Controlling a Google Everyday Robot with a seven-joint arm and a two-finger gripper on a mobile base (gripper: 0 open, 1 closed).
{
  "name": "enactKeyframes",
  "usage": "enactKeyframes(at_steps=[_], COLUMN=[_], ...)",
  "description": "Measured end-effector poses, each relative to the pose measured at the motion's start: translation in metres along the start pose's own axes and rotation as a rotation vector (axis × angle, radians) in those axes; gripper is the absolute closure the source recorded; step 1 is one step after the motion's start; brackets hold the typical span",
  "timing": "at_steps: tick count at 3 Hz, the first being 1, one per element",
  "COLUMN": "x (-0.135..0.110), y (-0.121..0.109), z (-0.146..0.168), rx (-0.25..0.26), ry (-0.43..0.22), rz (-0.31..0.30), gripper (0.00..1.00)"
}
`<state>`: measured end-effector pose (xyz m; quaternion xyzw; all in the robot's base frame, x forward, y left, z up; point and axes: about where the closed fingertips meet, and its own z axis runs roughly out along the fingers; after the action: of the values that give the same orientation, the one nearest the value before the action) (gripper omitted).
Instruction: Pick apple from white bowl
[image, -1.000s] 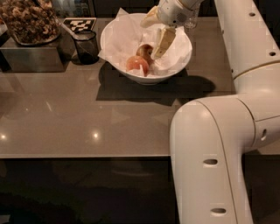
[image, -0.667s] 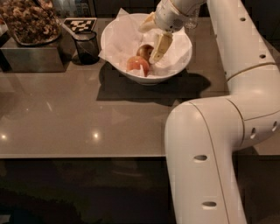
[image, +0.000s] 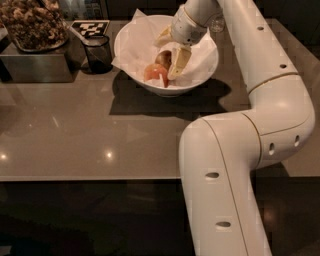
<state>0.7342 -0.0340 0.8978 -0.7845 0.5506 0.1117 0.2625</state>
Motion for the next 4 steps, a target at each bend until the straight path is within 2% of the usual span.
enactKeyframes(at_steps=[2, 4], x=[0.019, 0.028], y=[0.003, 0.007], z=[0.017, 0.023], rx=[-0.036, -0.058], ry=[0.036, 0.051], rz=[-0.019, -0.024], gripper=[0.22, 0.21])
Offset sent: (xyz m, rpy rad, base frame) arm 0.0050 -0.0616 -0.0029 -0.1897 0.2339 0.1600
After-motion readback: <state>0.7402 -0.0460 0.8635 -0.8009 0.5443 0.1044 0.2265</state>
